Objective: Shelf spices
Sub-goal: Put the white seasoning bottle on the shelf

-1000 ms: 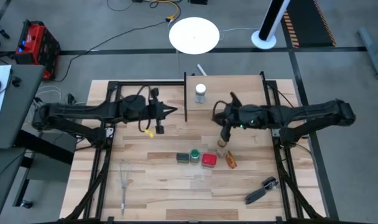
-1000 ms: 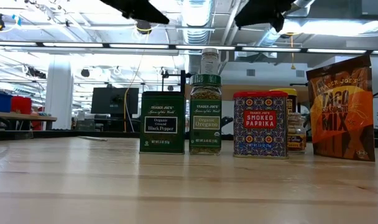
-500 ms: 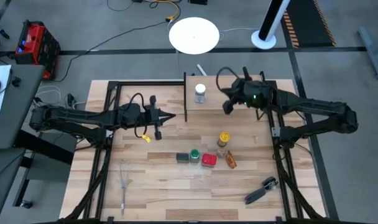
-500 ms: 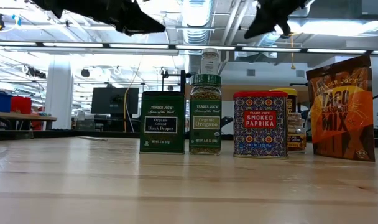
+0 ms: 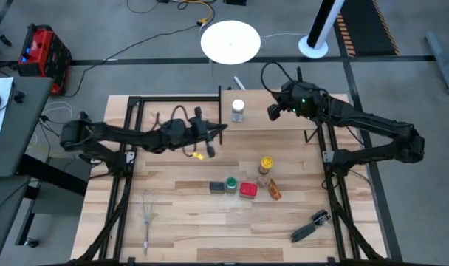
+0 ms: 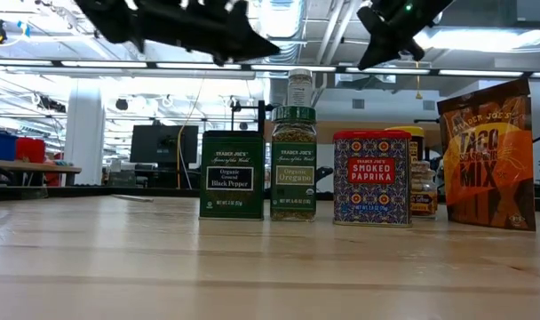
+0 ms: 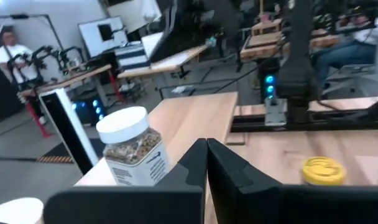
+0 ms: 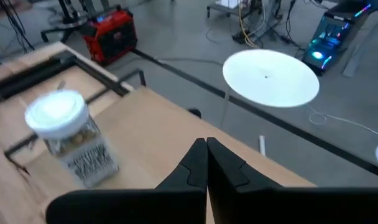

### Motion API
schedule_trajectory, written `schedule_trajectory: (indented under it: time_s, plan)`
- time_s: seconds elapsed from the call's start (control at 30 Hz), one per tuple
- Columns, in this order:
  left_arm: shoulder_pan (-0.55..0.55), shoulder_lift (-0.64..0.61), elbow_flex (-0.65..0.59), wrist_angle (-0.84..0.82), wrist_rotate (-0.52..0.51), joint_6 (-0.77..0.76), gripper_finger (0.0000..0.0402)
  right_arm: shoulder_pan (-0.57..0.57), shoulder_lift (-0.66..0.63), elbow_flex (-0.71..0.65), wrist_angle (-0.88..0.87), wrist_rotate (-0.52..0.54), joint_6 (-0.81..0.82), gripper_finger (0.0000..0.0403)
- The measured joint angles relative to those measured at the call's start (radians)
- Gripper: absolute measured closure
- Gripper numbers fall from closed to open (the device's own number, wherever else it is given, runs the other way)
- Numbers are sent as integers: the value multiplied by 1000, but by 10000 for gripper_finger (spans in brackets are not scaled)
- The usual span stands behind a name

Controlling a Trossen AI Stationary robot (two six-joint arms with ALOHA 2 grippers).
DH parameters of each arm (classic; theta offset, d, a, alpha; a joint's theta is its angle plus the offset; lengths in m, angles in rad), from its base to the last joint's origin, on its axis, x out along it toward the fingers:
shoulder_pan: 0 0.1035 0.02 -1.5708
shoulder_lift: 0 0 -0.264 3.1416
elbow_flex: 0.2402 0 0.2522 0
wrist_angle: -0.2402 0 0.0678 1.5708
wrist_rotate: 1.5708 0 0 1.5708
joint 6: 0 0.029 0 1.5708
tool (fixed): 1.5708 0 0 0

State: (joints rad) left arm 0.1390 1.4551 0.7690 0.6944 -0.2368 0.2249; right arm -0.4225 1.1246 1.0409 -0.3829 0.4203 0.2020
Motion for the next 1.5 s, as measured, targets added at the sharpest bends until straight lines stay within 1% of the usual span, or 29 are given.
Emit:
schedule_trajectory:
  time_s: [0.1,0.2,0.33,0.5,0.73,0.83,0.97,1.13,1.3,1.5]
  plan:
    - [6,64,46,-2,-1,-1,401,0,29,1,46,-19,-9,400]
    - [6,101,74,-3,1,-1,401,0,69,1,89,-40,-16,401]
    - [6,103,86,-20,-4,2,401,-8,129,1,119,-55,-16,401]
    - [10,101,86,-32,-72,44,401,-17,195,0,191,-62,-16,401]
    - [45,100,86,-64,-78,43,401,-39,276,0,311,-207,-17,401]
    - [60,101,86,-85,-78,50,401,-39,301,0,321,-238,-16,401]
    - [74,101,86,-100,-77,68,401,-36,305,0,314,-241,-9,401]
    - [87,101,86,-107,-74,70,401,-5,302,0,318,-241,-8,401]
    - [87,101,86,-106,2,86,401,25,302,0,314,-244,-4,401]
    - [88,101,86,-105,12,87,401,45,302,0,314,-243,24,401]
